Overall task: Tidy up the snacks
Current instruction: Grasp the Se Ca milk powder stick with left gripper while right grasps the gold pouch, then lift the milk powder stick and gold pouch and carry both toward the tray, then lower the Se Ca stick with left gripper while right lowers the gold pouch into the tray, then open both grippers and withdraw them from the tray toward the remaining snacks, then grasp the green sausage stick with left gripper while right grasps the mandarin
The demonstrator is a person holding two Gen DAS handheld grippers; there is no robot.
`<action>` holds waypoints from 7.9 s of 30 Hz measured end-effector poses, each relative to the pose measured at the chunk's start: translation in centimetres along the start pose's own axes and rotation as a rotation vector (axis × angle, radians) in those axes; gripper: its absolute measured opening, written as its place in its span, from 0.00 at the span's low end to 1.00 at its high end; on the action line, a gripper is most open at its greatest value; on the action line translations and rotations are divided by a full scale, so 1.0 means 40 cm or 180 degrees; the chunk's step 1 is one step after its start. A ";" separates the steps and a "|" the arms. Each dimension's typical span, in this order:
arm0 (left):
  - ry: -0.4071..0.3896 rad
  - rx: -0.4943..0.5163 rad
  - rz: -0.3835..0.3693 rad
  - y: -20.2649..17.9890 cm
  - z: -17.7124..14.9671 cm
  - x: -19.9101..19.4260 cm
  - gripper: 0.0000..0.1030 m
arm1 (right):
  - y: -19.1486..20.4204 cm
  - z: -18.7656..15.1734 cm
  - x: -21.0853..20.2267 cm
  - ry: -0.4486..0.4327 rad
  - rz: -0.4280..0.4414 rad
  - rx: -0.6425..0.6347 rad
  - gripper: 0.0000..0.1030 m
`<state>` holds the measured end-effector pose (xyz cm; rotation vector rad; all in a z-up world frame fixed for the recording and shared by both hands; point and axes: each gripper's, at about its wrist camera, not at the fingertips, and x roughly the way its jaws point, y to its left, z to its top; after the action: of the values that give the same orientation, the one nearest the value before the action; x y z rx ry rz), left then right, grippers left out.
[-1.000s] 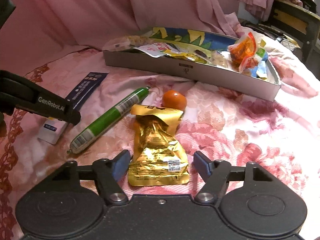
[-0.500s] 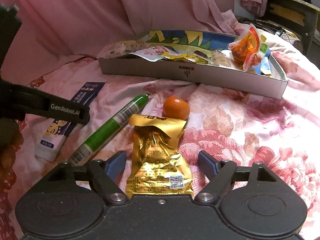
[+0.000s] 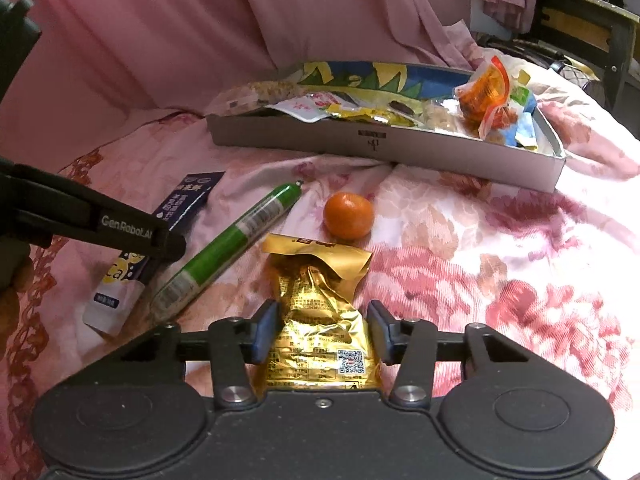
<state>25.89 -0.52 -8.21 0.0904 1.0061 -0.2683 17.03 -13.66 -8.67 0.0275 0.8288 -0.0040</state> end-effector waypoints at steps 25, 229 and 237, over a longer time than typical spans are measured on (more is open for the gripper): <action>-0.0332 -0.0454 -0.0816 -0.043 -0.042 -0.167 0.30 | -0.043 -0.010 -0.195 -0.0358 -0.0048 -0.0564 0.47; -0.0234 0.0250 -0.0289 -0.076 -0.053 -0.018 0.73 | -0.191 0.178 0.115 0.0170 0.0984 -0.0111 0.61; -0.0263 0.0279 -0.0344 -0.084 -0.049 -0.007 0.54 | -0.174 0.174 0.112 0.0234 0.0821 -0.0289 0.43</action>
<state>23.26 -3.31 -8.86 0.1038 0.9183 -0.4119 25.08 -20.76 -7.44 0.0491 0.8933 0.2790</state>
